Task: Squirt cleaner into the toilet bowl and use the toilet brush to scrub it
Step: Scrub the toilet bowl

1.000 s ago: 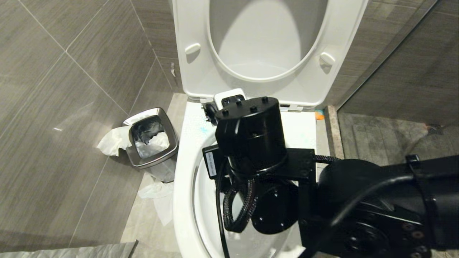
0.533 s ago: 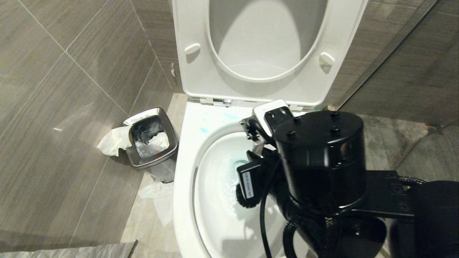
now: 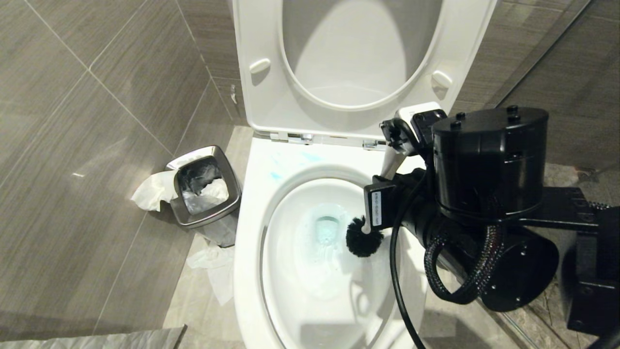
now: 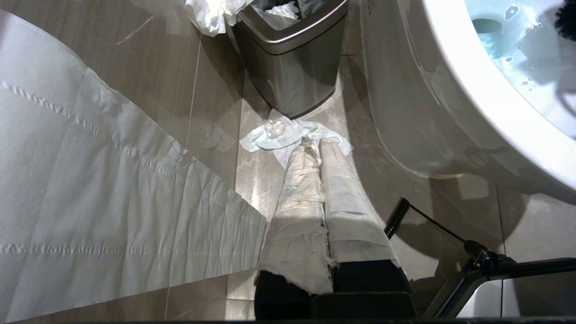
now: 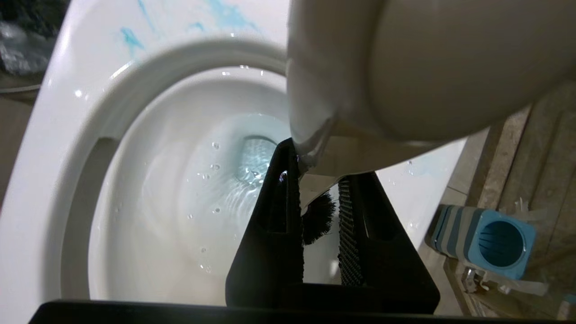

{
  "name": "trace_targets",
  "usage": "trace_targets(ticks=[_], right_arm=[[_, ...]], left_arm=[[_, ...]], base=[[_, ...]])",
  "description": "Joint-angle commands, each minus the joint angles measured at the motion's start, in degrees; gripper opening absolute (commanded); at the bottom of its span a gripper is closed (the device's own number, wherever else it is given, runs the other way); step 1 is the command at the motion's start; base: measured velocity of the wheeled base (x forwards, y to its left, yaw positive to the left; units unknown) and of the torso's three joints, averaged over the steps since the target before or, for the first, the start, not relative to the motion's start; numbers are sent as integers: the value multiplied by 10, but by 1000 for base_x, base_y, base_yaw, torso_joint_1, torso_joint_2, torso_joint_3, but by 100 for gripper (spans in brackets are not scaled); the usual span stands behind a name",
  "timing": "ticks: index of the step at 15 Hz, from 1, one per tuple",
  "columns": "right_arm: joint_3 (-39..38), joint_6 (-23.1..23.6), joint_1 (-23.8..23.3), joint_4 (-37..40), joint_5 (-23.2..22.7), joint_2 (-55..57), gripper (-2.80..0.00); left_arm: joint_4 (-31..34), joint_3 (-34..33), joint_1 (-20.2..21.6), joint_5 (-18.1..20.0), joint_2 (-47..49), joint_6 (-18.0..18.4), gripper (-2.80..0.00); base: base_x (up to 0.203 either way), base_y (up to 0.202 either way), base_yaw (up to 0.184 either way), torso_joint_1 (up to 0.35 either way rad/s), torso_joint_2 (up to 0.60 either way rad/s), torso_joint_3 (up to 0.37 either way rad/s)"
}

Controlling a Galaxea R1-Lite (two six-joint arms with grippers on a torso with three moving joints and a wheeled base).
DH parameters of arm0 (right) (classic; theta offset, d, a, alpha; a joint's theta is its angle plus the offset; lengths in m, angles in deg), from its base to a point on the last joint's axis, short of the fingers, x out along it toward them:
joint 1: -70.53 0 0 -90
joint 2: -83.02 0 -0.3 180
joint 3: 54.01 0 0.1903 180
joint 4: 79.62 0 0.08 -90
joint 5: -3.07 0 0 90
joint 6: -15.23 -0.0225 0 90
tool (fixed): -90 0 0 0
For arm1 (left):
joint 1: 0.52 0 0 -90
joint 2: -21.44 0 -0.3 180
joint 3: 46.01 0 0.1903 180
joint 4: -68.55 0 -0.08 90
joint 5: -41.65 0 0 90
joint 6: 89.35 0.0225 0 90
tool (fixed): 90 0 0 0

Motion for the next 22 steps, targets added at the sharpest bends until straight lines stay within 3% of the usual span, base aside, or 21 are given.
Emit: trace_targets(ticks=[1, 7, 10, 16, 22], right_arm=[[41, 0, -4, -2, 3, 41, -280], [225, 4, 3, 0, 2, 171, -280], [263, 5, 46, 2, 3, 207, -280], [232, 0, 97, 3, 8, 185, -280], [57, -1, 114, 2, 17, 56, -280]], left_arm=[[0, 0, 0, -1, 0, 0, -280], [0, -1, 0, -3, 0, -1, -280], [0, -1, 0, -3, 0, -1, -280], [0, -1, 0, -3, 0, -2, -280], [0, -1, 0, -3, 0, -2, -280]], base=[[0, 0, 0, 0, 0, 0], [0, 0, 0, 0, 0, 0], [0, 0, 0, 0, 0, 0], [0, 0, 0, 0, 0, 0], [0, 0, 0, 0, 0, 0]])
